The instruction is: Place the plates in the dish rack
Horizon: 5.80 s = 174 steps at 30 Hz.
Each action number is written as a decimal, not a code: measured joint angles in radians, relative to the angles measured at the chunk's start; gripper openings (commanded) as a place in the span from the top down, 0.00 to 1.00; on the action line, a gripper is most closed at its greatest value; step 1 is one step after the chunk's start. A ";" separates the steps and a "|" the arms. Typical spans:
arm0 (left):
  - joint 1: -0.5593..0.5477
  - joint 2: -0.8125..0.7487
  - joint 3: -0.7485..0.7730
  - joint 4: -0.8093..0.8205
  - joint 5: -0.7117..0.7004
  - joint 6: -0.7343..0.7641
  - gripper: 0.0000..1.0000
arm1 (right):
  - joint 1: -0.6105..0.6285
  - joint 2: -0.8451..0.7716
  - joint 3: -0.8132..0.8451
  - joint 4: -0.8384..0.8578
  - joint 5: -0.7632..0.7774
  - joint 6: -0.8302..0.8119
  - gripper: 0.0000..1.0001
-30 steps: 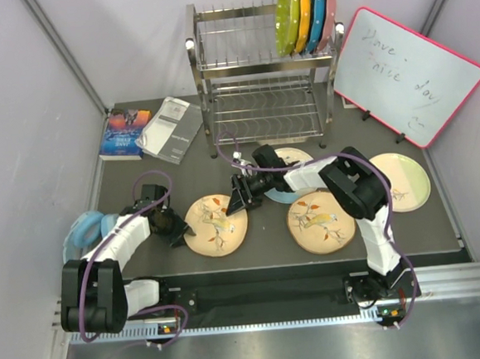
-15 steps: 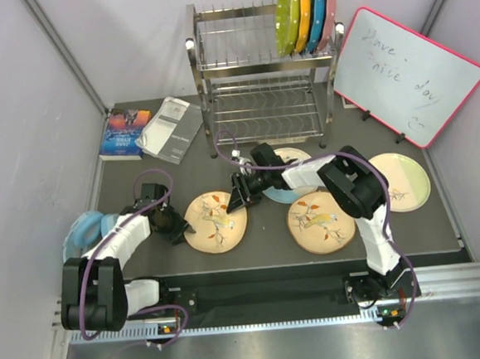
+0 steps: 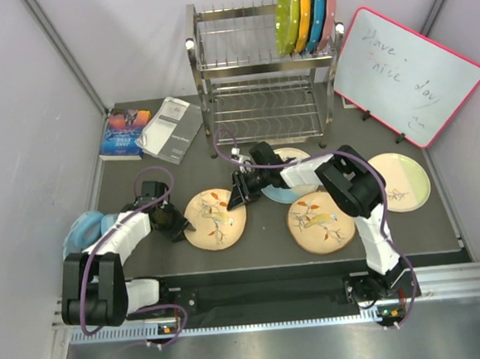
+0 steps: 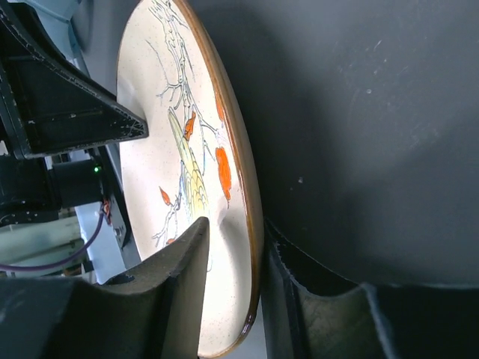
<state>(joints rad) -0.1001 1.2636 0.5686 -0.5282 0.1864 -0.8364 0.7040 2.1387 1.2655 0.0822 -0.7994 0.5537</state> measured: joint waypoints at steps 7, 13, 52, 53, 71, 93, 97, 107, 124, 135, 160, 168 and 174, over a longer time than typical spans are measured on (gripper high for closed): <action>-0.008 0.004 -0.001 0.006 -0.002 0.014 0.66 | -0.001 0.020 0.000 0.070 -0.014 0.036 0.67; -0.010 0.006 -0.001 0.009 -0.002 0.021 0.66 | -0.008 0.075 0.000 0.259 -0.021 0.130 1.00; 0.080 -0.396 0.481 0.132 -0.465 0.725 0.07 | -0.144 -0.443 0.356 -0.736 0.217 -0.660 1.00; 0.104 -0.396 0.501 0.130 -0.463 0.724 0.07 | -0.154 -0.443 0.370 -0.742 0.225 -0.656 1.00; 0.202 -0.443 0.253 0.165 -0.341 0.732 0.11 | -0.196 -0.285 0.985 -0.822 0.370 -0.602 1.00; 0.195 -0.388 0.040 0.229 -0.262 0.705 0.11 | -0.161 -0.254 1.139 -0.599 0.717 -0.547 1.00; 0.193 -0.348 0.032 0.260 -0.248 0.705 0.11 | -0.151 -0.254 1.147 -0.563 0.765 -0.544 1.00; 0.191 -0.334 0.026 0.290 -0.228 0.705 0.11 | -0.037 -0.254 1.180 -0.408 0.986 -0.697 1.00; 0.191 -0.334 0.026 0.293 -0.228 0.705 0.11 | -0.001 -0.194 1.186 0.085 1.403 -1.088 1.00; 0.191 -0.334 0.026 0.294 -0.228 0.705 0.11 | -0.045 -0.055 1.212 0.180 1.457 -1.216 1.00; 0.038 -0.220 -0.066 0.424 -0.404 0.490 0.04 | -0.055 0.108 1.245 0.320 1.463 -1.342 1.00; 0.002 -0.220 -0.066 0.435 -0.416 0.491 0.04 | -0.078 0.135 1.255 0.347 1.456 -1.373 1.00; 0.001 -0.215 -0.066 0.441 -0.417 0.491 0.04 | -0.092 0.135 1.263 0.362 1.458 -1.389 1.00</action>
<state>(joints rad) -0.0990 1.0485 0.5030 -0.0872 -0.2306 -0.3458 0.6121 2.2734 2.5290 0.4438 0.6586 -0.8356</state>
